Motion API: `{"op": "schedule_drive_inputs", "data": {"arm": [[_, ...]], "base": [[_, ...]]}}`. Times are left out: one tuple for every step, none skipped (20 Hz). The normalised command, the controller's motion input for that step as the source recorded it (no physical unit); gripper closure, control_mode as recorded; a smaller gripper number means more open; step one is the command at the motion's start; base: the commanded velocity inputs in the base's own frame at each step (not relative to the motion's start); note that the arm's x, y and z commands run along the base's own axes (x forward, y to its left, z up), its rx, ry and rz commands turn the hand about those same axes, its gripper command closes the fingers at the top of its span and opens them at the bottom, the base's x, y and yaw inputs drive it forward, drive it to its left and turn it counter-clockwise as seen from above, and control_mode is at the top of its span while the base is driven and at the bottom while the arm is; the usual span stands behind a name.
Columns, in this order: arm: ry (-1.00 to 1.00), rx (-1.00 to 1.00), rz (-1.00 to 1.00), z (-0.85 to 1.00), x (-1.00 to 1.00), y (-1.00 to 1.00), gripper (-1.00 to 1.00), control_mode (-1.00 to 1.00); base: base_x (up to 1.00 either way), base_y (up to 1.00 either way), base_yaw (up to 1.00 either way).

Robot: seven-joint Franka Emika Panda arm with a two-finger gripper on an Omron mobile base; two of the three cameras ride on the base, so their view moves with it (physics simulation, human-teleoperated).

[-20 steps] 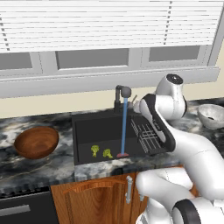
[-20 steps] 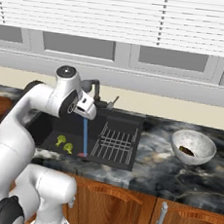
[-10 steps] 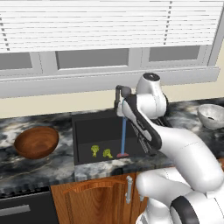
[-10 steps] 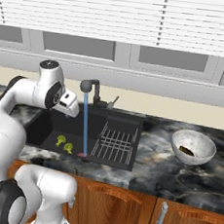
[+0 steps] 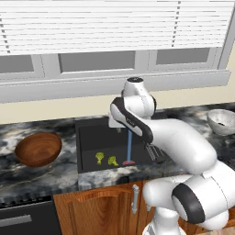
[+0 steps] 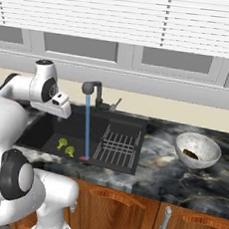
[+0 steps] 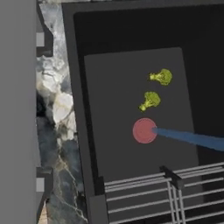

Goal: Pick the broccolis from the sink and place them in one bowl. Place the sweet potato in the other bowl. Then turn off the sink faucet.

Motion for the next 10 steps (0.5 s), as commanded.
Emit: {"op": "schedule_drive_inputs", "data": {"arm": [[0.11,-0.03,0.11,-0.39,0.09,0.25,-1.0,-1.0],[0.08,-0.03,0.11,-0.41,0.06,0.25,-1.0,-1.0],[0.07,-0.02,0.11,-0.41,0.07,0.25,-1.0,-1.0],[0.06,-0.01,0.1,-0.43,0.05,0.24,-1.0,-1.0],[0.05,-0.01,0.1,-0.46,0.03,0.24,-1.0,-1.0],[0.06,-0.02,0.1,-0.5,0.04,0.25,-1.0,-1.0],[0.06,-0.03,0.1,-0.54,0.04,0.28,-1.0,-1.0],[0.04,-0.01,0.1,-0.52,0.04,0.24,-1.0,-1.0],[0.02,0.0,0.1,-0.49,0.05,0.2,-1.0,-1.0],[0.0,0.0,0.1,-0.49,0.02,0.17,-1.0,-1.0]], "base": [[0.0,0.0,0.0],[0.0,0.0,0.0],[0.0,0.0,0.0],[0.0,0.0,0.0],[0.0,0.0,0.0],[0.0,0.0,0.0],[0.0,0.0,0.0],[0.0,0.0,0.0],[0.0,0.0,0.0],[0.0,0.0,0.0]]}}
